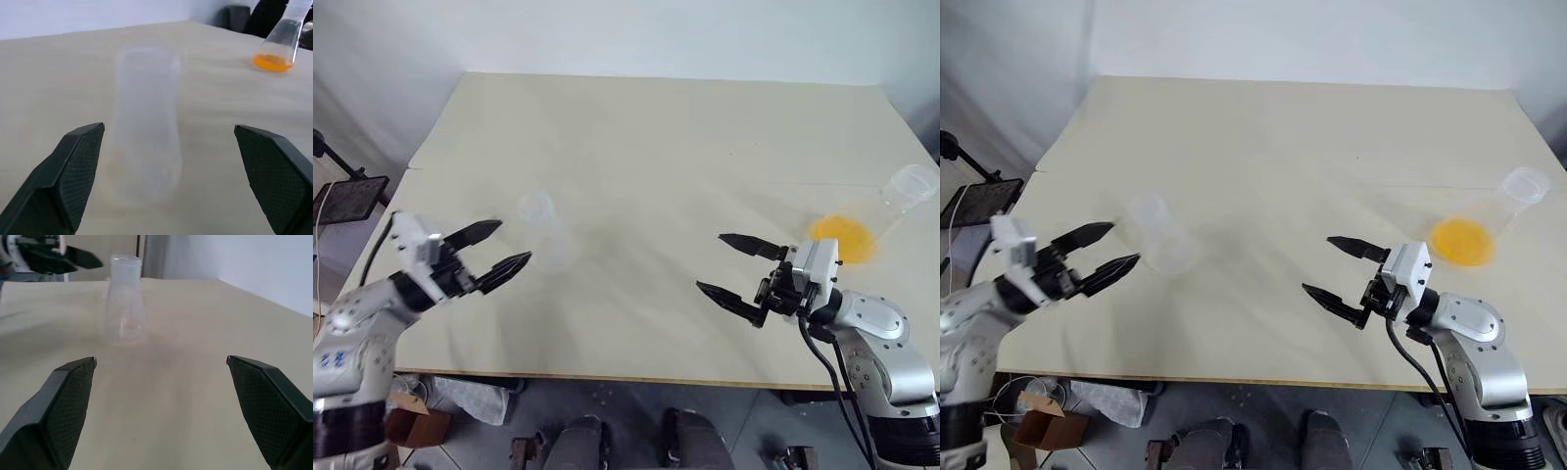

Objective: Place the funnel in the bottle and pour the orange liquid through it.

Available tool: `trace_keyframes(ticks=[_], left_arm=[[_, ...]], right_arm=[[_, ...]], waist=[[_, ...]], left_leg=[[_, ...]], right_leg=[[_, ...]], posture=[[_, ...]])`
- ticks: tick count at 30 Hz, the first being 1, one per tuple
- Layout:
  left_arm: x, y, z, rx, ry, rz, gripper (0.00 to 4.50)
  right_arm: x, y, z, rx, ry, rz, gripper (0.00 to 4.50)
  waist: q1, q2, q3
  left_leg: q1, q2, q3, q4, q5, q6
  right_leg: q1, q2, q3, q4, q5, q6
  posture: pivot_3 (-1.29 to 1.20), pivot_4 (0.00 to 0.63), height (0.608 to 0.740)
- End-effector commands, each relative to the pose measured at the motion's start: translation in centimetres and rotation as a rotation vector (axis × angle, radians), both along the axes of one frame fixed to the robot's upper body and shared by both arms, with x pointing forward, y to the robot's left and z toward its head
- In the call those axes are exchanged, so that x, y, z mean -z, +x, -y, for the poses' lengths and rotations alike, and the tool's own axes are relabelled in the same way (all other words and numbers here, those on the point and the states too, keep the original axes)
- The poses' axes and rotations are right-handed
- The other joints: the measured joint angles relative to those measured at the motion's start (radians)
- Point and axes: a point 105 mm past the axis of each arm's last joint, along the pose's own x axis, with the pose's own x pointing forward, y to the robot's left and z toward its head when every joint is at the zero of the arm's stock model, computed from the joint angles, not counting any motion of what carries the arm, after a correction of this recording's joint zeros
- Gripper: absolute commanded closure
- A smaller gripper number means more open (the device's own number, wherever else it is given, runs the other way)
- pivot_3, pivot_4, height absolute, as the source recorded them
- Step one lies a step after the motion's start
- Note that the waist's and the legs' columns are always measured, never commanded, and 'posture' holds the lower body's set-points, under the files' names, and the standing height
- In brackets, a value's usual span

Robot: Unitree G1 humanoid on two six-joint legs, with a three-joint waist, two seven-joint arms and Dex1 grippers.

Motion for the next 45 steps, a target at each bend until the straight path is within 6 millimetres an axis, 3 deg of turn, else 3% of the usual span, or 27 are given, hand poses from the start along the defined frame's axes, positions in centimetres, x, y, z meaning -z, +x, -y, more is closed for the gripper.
trace_keyframes(ticks=[1,10,13,18,20,24,27,30,35,41,45], left_arm=[[-0.1,1.6,0.7,0.001,0.007,0.002,0.0],[-0.4,4.6,2.6,0.015,-0.023,0.008,0.0],[-0.6,4.7,2.6,0.025,-0.031,0.016,0.6],[-0.6,4.7,2.8,0.052,-0.019,0.011,2.0],[-1.1,4.8,3.3,0.075,-0.03,0.021,2.11],[-2.1,4.7,6.6,0.216,0.01,0.065,2.11],[-2.8,5.5,10.7,0.328,0.025,0.092,2.11],[-2.6,6.6,14.9,0.413,0.077,0.118,2.11],[-1.5,7.9,20.3,0.499,0.176,0.169,2.11],[-1.3,8.7,24.1,0.525,0.133,0.17,2.11],[-1.0,8.5,25.5,0.549,0.148,0.167,2.11]], right_arm=[[-0.9,-0.5,0.1,0.019,0.006,0.054,0.03],[-0.7,-0.9,-0.2,0.05,0.025,0.056,0.03],[-0.6,-1.0,-0.1,0.06,0.027,0.055,0.0],[-0.2,-1.3,0.0,0.083,0.032,0.053,0.0],[-0.2,-1.3,0.2,0.098,0.03,0.058,0.0],[-0.2,-1.8,1.6,0.166,0.018,0.062,0.0],[0.2,-2.8,3.3,0.252,-0.001,0.054,0.0],[0.6,-4.2,5.0,0.352,-0.015,0.046,0.0],[1.0,-6.4,6.3,0.485,-0.021,0.037,0.0],[1.2,-8.2,6.1,0.592,0.005,0.035,0.0],[1.3,-8.8,5.9,0.634,0.02,0.036,0.0]], waist=[[-0.001,0.0,0.0],[0.0,-0.001,0.0],[0.003,-0.001,0.0],[0.01,-0.001,0.0],[0.015,-0.001,0.001],[0.028,-0.002,0.001],[0.041,-0.002,0.001],[0.05,-0.002,0.001],[0.046,-0.003,0.001],[0.038,-0.004,0.002],[0.043,-0.004,0.002]], left_leg=[[0.0,0.0,0.0,0.0,0.0,0.0],[-0.001,-0.001,0.0,0.003,0.0,0.001],[-0.001,-0.001,0.0,0.004,0.0,0.001],[-0.001,-0.001,0.0,0.005,0.0,0.001],[-0.001,-0.002,0.0,0.006,0.0,0.001],[-0.002,-0.003,-0.002,0.007,0.001,0.001],[-0.003,-0.005,-0.002,0.007,0.001,0.002],[-0.002,-0.007,-0.001,0.007,0.002,0.003],[-0.003,-0.006,0.003,0.006,0.002,0.004],[-0.002,-0.005,0.008,0.004,0.002,0.005],[-0.002,-0.005,0.008,0.004,0.002,0.005]], right_leg=[[0.0,0.0,-0.001,0.001,0.0,0.0],[0.001,0.001,-0.002,0.001,0.0,0.001],[0.001,0.001,-0.002,0.001,0.0,0.001],[0.001,0.001,-0.002,0.002,0.0,0.001],[0.001,0.001,-0.002,0.002,0.0,0.001],[0.002,-0.001,-0.002,0.003,0.0,0.001],[0.002,-0.001,-0.002,0.003,0.001,0.002],[0.003,-0.001,-0.002,0.002,0.002,0.004],[0.002,0.0,-0.001,-0.001,0.002,0.005],[0.001,0.001,0.001,-0.003,0.002,0.005],[0.001,0.0,0.001,-0.003,0.002,0.005]], posture=[[0.0,0.15,0.74],[0.0,0.15,0.74],[0.0,0.15,0.74],[0.0,0.15,0.74],[0.0,0.15,0.74],[0.0,0.15,0.74],[0.0,0.15,0.74],[0.0,0.15,0.74],[0.0,0.15,0.74],[0.0,0.15,0.74],[0.0,0.15,0.74]])
